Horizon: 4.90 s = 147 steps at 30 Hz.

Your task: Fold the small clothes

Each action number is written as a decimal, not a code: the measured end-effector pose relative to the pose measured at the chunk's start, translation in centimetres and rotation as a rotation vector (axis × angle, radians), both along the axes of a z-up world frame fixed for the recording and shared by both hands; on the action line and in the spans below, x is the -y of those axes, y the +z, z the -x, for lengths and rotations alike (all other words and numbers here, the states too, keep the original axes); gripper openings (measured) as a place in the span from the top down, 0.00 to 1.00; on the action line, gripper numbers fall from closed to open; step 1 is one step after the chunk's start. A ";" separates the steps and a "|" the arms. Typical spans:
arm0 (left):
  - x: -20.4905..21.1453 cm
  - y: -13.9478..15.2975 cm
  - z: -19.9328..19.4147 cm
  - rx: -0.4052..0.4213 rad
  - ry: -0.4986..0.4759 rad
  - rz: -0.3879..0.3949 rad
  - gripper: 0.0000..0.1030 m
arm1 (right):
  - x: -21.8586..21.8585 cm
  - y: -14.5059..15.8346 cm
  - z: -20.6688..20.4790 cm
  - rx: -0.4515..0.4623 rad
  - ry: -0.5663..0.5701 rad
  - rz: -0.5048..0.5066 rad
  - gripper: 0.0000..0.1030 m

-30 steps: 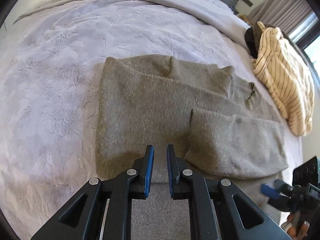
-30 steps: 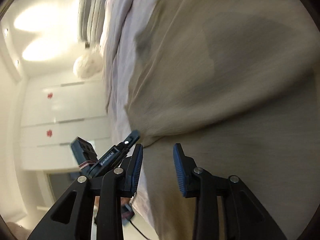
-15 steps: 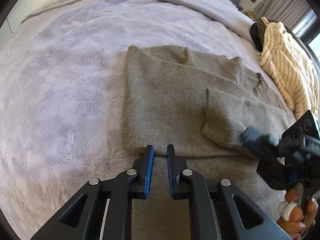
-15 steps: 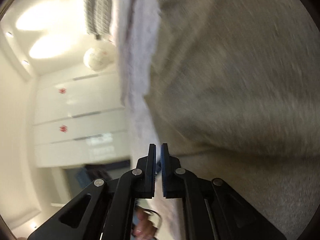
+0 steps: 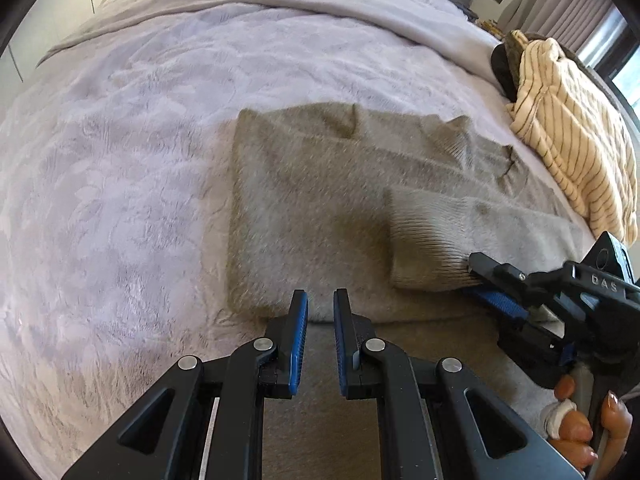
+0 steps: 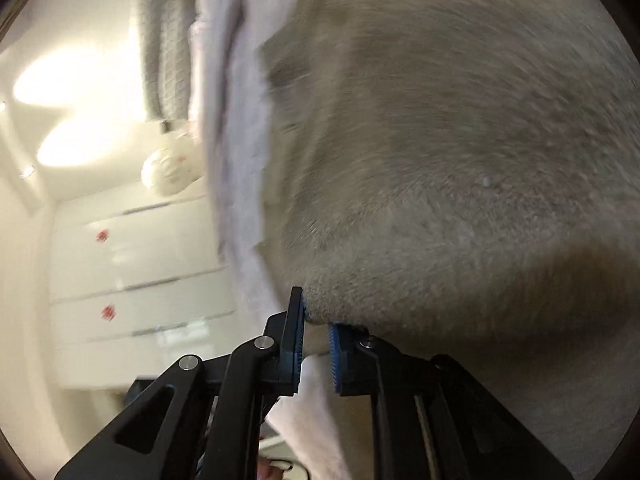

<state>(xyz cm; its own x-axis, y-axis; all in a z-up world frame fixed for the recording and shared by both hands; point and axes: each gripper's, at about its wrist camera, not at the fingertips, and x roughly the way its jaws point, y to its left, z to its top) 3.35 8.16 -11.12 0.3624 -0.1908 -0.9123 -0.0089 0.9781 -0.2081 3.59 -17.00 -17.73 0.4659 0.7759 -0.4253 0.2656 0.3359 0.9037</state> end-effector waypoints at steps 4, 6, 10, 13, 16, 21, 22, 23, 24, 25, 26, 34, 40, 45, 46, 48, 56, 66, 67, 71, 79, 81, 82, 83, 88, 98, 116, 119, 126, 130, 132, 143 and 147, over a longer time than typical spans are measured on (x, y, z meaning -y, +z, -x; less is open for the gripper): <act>0.1 0.2 -0.3 0.006 -0.009 -0.014 0.87 | -1.9 -1.3 -0.5 -0.063 0.140 0.015 0.86; 0.1 -0.2 -0.6 -0.013 -0.001 -0.026 0.87 | -2.4 -2.3 -0.4 -0.133 0.172 0.078 0.84; 0.6 0.2 -0.8 0.003 -0.011 -0.034 0.87 | -1.1 0.0 1.0 -0.066 0.236 0.114 0.56; 1.4 0.4 -1.3 0.006 -0.037 -0.039 0.87 | 2.2 4.0 1.8 0.037 0.232 0.329 0.47; 2.3 0.4 -2.2 0.003 -0.054 -0.022 0.87 | 9.2 7.5 2.2 0.076 0.096 0.597 0.47; 4.5 0.0 -3.9 0.007 -0.085 -0.011 0.87 | 18.7 9.7 1.6 -0.007 -0.135 0.894 0.47; 5.0 -0.1 -4.1 0.010 -0.091 -0.010 0.87 | 20.8 9.5 1.3 -0.033 -0.160 0.912 0.47; 5.4 -0.2 -4.4 0.011 -0.097 -0.008 0.87 | 22.1 9.2 0.9 -0.059 -0.171 0.903 0.47; 6.0 -0.5 -4.8 0.008 -0.106 -0.004 0.87 | 23.0 8.6 0.3 -0.084 -0.163 0.854 0.50; 6.4 -0.7 -4.9 0.005 -0.109 -0.007 0.87 | 24.4 7.7 0.3 -0.099 -0.152 0.808 0.66; 6.7 -1.1 -5.1 -0.002 -0.111 -0.015 0.87 | 24.5 6.9 -0.2 -0.100 -0.111 0.770 0.75; 7.0 -2.7 -3.7 -0.020 -0.155 -0.075 0.87 | 22.7 6.9 1.2 -0.046 0.007 1.060 0.77; 5.9 -1.8 -2.9 -0.052 -0.134 -0.085 0.87 | 23.4 9.1 4.3 -0.086 -0.055 0.915 0.69; 4.1 -1.3 -1.9 -0.088 -0.079 -0.074 0.87 | 19.6 9.4 5.4 -0.073 -0.036 0.825 0.54; 4.0 -1.3 -1.7 -0.091 -0.072 -0.085 0.68 | 19.2 9.1 5.5 -0.083 -0.037 0.809 0.54; 3.5 -1.0 -1.2 -0.085 -0.047 -0.084 0.16 | 19.1 8.1 5.5 -0.122 -0.058 0.734 0.54; 3.4 -1.0 -2.2 -0.088 -0.034 -0.001 0.13 | 18.5 6.2 6.6 -0.150 -0.124 0.517 0.54; 3.8 -1.8 -3.8 -0.118 -0.033 0.164 0.95 | 18.4 5.3 4.1 -0.177 -0.130 0.538 0.94; 3.7 -1.6 -3.1 -0.111 -0.047 0.144 0.95 | 18.2 5.3 4.1 -0.177 -0.113 0.569 0.94; 3.1 -3.1 -1.8 -0.153 -0.054 0.130 0.95 | 17.8 3.7 4.0 -0.211 -0.068 0.604 0.94; 3.1 -1.6 -0.9 -0.130 -0.068 0.008 0.95 | 16.5 6.0 4.0 -0.208 -0.018 0.691 0.90; 2.4 -1.0 -0.4 -0.141 -0.060 0.013 0.95 | 16.4 6.4 4.3 -0.218 -0.021 0.703 0.90; 2.0 -0.9 -0.1 -0.146 -0.052 0.010 0.95 | 16.5 6.6 4.7 -0.221 -0.025 0.702 0.90; 1.7 -0.7 0.1 -0.149 -0.045 0.003 0.95 | 16.5 6.7 5.0 -0.224 -0.029 0.699 0.90; 0.8 0.3 1.6 -0.170 -0.022 -0.029 0.95 | 16.4 7.3 6.7 -0.248 -0.042 0.684 0.79; 2.0 2.0 5.1 -0.205 -0.062 -0.092 0.95 | 13.7 9.2 9.2 -0.221 0.005 0.716 0.52; 1.2 3.6 9.1 -0.180 -0.027 -0.142 0.00 | 10.9 12.1 12.1 -0.090 0.066 0.726 0.21; 1.2 3.5 9.5 -0.186 -0.028 -0.146 0.00 | 10.6 12.3 12.6 -0.061 0.076 0.706 0.06; 0.9 3.0 10.3 -0.206 -0.031 -0.161 0.00 | 10.0 12.5 13.6 -0.052 0.122 0.692 0.00; 0.7 2.6 10.6 -0.222 -0.032 -0.160 0.00 | 10.3 12.1 14.2 -0.070 0.127 0.694 0.00; 0.4 2.2 10.7 -0.238 -0.031 -0.159 0.00 | 10.4 12.0 14.7 -0.065 0.119 0.690 0.00; 0.0 -0.2 13.7 -0.327 -0.171 -0.087 0.00 | 12.6 8.4 17.5 -0.250 0.189 0.646 0.00; -1.0 -1.4 15.7 -0.368 -0.207 -0.080 0.00 | 13.5 7.1 19.9 -0.291 0.255 0.591 0.01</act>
